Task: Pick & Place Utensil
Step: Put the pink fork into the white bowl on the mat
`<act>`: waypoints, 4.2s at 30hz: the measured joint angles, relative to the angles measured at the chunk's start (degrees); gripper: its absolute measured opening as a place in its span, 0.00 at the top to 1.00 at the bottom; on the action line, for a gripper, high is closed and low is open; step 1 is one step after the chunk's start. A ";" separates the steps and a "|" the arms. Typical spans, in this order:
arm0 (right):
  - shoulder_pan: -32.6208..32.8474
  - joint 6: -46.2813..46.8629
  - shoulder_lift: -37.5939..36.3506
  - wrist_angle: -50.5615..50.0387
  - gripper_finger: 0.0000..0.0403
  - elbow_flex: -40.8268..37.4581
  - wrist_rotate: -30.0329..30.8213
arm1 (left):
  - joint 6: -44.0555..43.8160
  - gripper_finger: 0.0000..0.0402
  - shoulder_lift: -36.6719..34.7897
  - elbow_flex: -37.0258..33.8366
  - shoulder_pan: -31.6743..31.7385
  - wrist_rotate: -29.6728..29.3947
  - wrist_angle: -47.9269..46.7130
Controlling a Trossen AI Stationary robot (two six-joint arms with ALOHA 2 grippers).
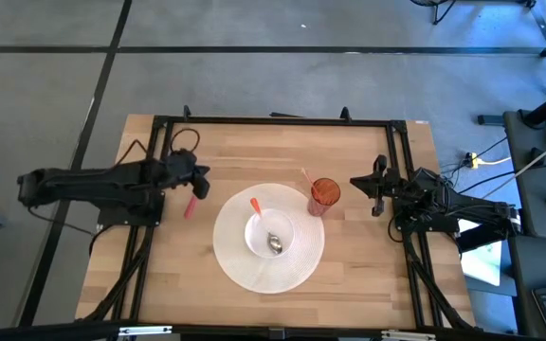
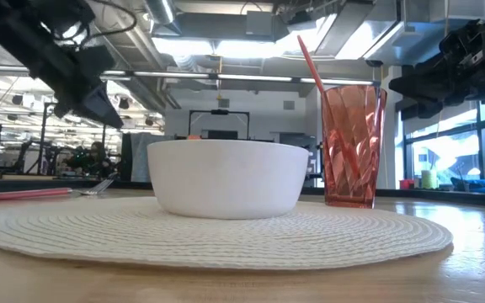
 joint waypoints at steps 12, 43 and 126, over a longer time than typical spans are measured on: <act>0.02 0.20 0.01 0.00 0.94 0.00 -0.04 | -16.45 0.99 2.21 1.87 -13.31 -7.03 -17.00; 0.00 0.04 0.02 0.00 0.94 0.00 0.02 | -25.51 0.45 20.32 1.57 -9.39 4.50 -20.06; 0.00 0.22 0.00 0.00 0.94 -0.02 -0.04 | 3.54 0.91 79.84 76.78 -29.76 8.97 -51.02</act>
